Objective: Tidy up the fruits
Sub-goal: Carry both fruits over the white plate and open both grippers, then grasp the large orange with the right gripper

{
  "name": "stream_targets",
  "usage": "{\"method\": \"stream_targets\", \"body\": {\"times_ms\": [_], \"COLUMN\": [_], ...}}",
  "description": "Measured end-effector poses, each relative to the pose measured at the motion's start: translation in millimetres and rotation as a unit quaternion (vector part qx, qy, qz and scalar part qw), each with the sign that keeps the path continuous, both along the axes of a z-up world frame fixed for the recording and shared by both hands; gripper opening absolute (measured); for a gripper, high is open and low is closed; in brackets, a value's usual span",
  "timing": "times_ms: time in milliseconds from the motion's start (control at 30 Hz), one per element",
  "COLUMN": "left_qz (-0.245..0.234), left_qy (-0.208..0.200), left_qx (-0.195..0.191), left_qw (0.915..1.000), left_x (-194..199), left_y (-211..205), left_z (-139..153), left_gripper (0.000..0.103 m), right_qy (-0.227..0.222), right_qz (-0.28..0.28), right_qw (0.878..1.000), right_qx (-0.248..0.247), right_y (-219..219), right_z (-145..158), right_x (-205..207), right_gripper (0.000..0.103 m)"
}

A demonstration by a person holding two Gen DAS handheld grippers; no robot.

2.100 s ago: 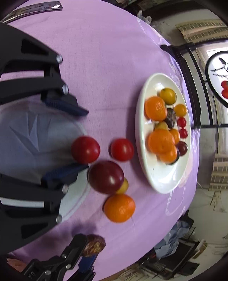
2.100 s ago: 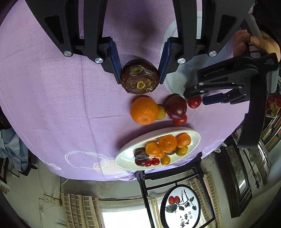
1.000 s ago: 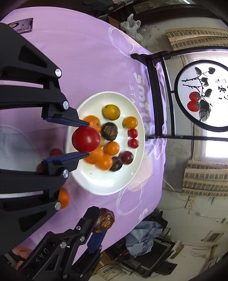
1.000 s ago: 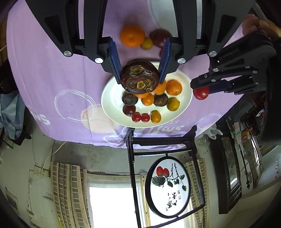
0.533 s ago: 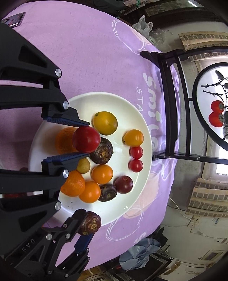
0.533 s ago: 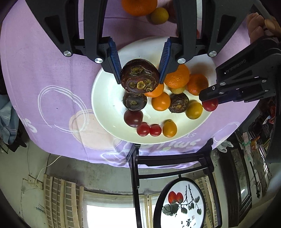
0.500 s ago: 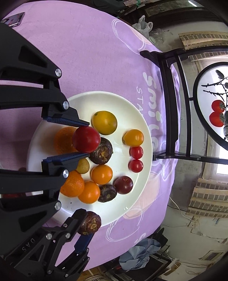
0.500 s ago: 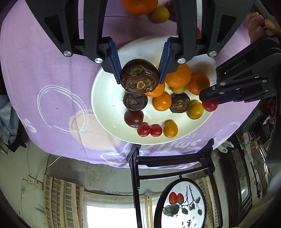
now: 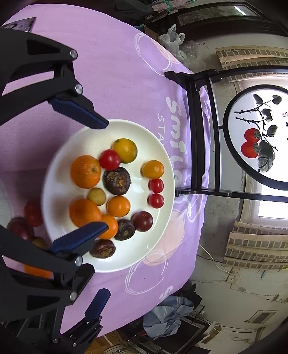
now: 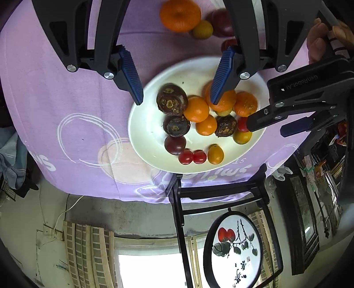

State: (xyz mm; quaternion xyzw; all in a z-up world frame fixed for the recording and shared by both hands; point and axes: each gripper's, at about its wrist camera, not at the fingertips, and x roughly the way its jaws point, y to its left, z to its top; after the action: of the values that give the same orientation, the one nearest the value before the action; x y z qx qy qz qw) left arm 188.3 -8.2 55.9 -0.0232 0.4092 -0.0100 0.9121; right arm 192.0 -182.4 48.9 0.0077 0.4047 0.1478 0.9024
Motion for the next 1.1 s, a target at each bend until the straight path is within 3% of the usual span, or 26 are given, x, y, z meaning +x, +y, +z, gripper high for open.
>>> {"method": "stream_targets", "body": {"times_ms": [100, 200, 567, 900, 1100], "left_qz": [-0.006, -0.02, -0.031, -0.029, -0.028], "left_qy": [-0.002, 0.009, 0.045, 0.052, 0.062], "left_qx": [-0.011, 0.003, -0.014, -0.03, -0.05], "left_qw": [0.9999, 0.9997, 0.9984, 0.9978, 0.9965], "left_x": [-26.1, -54.3, -115.9, -117.4, -114.6], "left_y": [0.0, -3.1, -0.5, 11.7, 17.9], "left_z": [-2.2, -12.7, -40.1, -54.0, -56.6], "left_gripper": [0.09, 0.094, 0.094, 0.094, 0.094], "right_qy": [-0.009, -0.019, 0.011, 0.057, 0.06], "right_qz": [0.003, 0.009, 0.022, 0.023, 0.03], "right_qw": [1.0, 1.0, 0.998, 0.993, 0.994], "right_qx": [-0.01, -0.02, -0.057, -0.097, -0.087], "right_y": [-4.6, -9.1, -18.0, -5.0, 1.5], "right_z": [4.2, 5.0, -24.6, -60.0, -65.7], "right_x": [-20.5, -43.4, -107.7, -92.5, -75.6], "right_gripper": [0.065, 0.074, 0.074, 0.074, 0.074]}}
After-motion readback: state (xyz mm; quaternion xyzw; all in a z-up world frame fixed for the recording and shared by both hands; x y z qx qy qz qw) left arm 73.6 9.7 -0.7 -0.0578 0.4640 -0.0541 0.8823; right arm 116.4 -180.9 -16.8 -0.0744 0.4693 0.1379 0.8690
